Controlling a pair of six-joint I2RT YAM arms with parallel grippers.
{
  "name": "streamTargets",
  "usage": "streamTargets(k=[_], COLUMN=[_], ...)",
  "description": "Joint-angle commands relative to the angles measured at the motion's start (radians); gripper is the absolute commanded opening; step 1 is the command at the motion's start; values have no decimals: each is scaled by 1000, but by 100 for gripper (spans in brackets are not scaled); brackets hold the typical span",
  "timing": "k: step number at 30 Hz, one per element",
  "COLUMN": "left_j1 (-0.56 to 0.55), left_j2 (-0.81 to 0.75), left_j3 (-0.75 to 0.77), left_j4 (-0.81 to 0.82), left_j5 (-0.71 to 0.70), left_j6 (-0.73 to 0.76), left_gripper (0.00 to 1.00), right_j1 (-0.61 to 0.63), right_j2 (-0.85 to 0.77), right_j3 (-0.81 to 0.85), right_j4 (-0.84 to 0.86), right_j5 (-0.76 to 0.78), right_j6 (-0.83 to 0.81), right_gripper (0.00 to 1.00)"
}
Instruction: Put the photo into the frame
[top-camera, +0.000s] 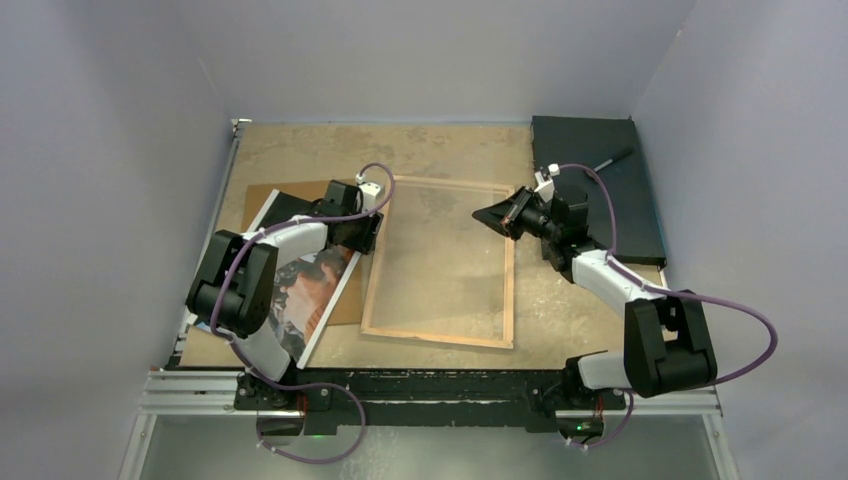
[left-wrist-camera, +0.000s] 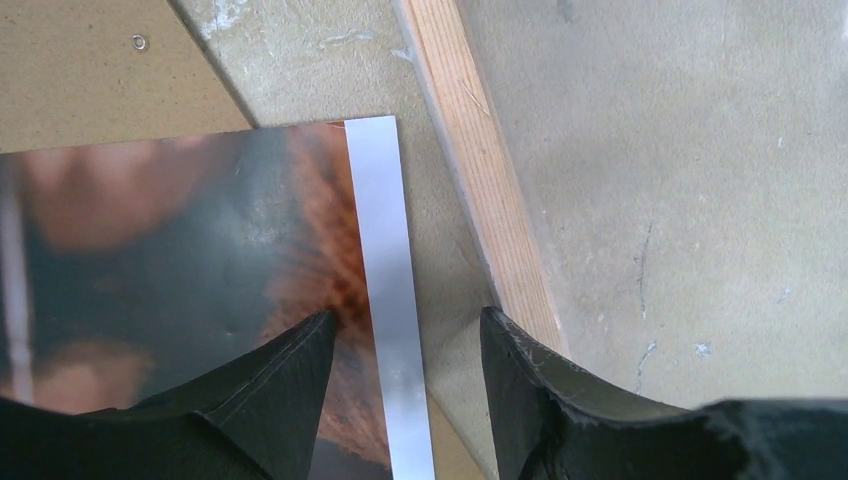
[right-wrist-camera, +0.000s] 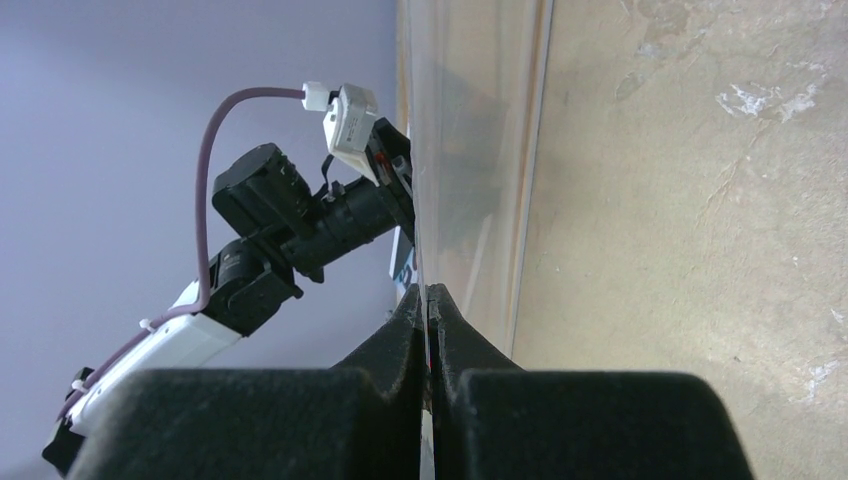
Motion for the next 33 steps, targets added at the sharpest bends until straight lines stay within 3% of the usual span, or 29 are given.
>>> streamTargets(k=[1,25,33], left_j1=[-7,-1,-1], left_j2=[-15,-34,-35], left_j3=[-19,-37,-37], left_j4=[7,18,18], left_j5=[56,22,21], left_j6=[-34,-8,-4], left_gripper=[54,52,52], right_j1=[13,12,12], right_j2=[-47,-44,-61], right_j3=[7,-7,-30], right_j4=[33,-212,-217], right_j5=[-59,110,145], right_j6=[34,-144,-152], right_gripper=[0,0,0])
